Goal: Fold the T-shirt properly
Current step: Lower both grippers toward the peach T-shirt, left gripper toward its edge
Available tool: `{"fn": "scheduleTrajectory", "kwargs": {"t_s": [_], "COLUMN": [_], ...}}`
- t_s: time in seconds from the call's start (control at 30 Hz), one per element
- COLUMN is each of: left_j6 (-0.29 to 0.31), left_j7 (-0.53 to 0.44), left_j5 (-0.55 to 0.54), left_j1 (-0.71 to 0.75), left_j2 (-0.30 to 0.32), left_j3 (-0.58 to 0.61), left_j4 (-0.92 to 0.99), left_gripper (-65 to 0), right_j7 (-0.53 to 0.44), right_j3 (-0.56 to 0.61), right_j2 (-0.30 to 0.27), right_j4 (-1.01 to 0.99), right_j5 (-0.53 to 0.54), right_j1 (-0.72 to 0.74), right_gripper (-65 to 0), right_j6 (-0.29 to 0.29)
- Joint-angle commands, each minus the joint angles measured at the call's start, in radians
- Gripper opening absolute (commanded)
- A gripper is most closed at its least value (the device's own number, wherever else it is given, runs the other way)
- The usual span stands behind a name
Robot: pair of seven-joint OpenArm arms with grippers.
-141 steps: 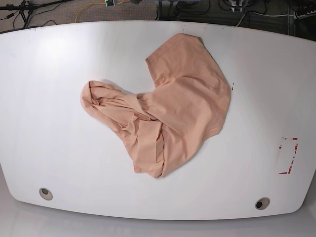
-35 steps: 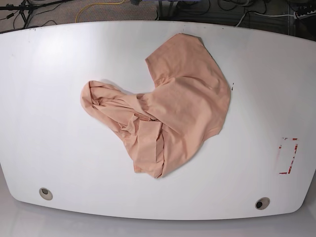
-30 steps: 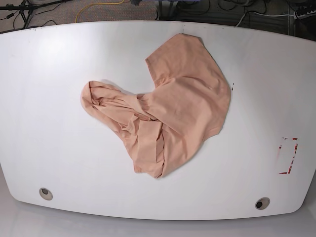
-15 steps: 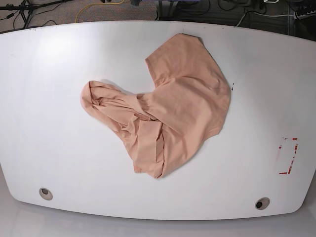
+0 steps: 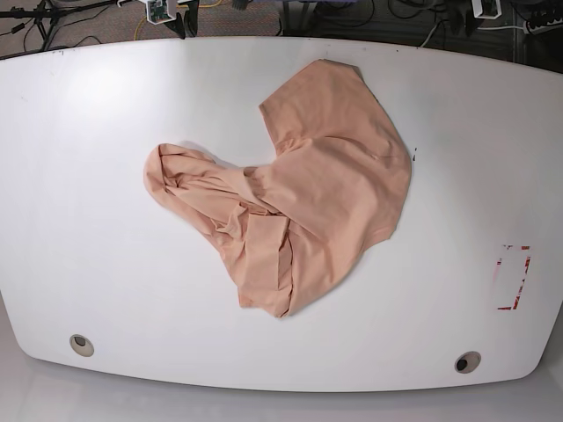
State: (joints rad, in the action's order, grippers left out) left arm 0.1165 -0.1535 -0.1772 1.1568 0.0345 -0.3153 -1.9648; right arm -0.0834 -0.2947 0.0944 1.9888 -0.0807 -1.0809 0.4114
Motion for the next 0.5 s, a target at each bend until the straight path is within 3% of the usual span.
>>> {"fn": "scheduleTrajectory", "kwargs": {"t_s": [0.0,0.3,0.47], "left_j6": [-0.001,-0.001,-0.001], "left_j7": [-0.028,-0.027,0.012], "left_j5": [-0.002,0.002,0.002], "left_j1": [-0.016,-0.136,-0.183], "left_j2": [0.005,0.009,0.009], "left_j3": [-0.005,0.000,0.002], "left_j4": [-0.026,-0.038,-0.041], "left_gripper": [-54.2,-52.9,-39.9], "right_j7": [-0.022,0.060,0.066], "right_j3": [-0.004,-0.004,-0.004], "right_j2": [0.003,0.001,0.000], "right_j4": [0.020,0.022,0.028], "right_j5": [0.008,0.008,0.008], "right_j1": [0.029,0.132,0.167], "right_gripper": [-56.3,-56.3,-55.6], "right_j6": [0.004,0.004,0.004]}}
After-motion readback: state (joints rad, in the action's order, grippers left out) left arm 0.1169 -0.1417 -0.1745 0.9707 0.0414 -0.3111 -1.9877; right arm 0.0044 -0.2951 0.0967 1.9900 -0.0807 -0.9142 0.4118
